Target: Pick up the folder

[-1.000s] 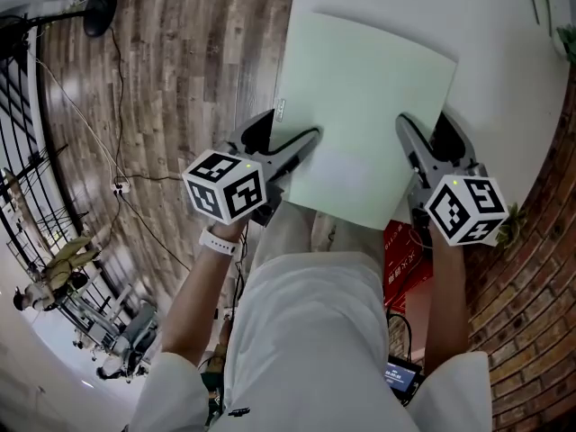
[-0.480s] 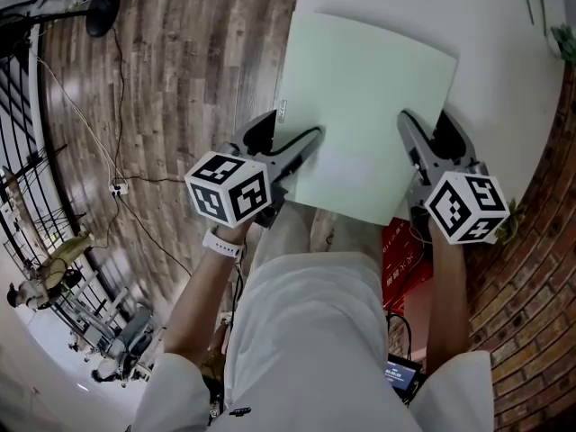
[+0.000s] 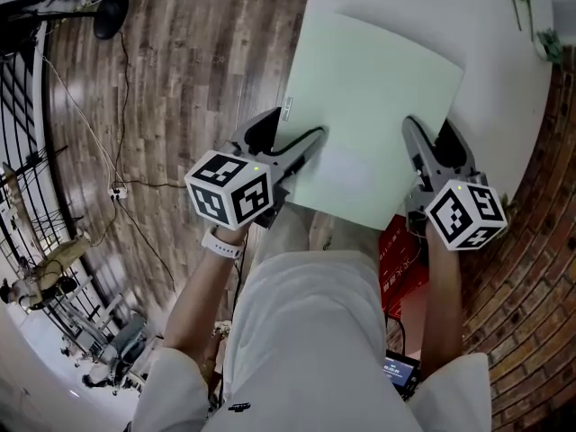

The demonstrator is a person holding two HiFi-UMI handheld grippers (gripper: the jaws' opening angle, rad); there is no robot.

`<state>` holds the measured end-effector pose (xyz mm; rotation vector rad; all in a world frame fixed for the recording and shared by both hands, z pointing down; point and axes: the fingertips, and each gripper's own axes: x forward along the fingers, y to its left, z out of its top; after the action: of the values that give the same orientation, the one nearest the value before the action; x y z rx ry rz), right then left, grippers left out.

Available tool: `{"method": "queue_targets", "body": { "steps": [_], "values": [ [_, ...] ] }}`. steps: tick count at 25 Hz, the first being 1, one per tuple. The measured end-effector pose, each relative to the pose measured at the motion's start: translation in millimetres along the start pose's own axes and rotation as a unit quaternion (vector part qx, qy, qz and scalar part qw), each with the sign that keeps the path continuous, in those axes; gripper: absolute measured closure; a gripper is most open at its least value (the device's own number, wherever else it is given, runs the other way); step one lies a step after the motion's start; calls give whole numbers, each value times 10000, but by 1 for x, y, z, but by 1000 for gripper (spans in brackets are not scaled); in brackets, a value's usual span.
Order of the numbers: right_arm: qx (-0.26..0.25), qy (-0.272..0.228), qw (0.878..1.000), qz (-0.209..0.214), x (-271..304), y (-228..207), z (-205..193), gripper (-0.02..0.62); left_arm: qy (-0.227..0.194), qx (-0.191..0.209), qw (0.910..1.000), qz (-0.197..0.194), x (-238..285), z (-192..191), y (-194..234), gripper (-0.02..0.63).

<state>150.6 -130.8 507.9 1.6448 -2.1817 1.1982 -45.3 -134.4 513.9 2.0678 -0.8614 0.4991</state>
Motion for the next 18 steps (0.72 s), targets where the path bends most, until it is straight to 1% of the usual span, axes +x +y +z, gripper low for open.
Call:
{"method": "queue_targets", "body": {
  "steps": [7,13,18],
  "values": [
    [-106,-216,9997,37,-14,12,11,304,-185,109,9998,-8,-16,8,-11,262],
    [-253,-400,9988,110,-22,32,25,304,-396,127,9991,-19,-35,20,-15,262],
    [-431,-625,9970,139,-41,46,42,304,-612,172,9980,-68,-52,29,-31,264]
  ]
}}
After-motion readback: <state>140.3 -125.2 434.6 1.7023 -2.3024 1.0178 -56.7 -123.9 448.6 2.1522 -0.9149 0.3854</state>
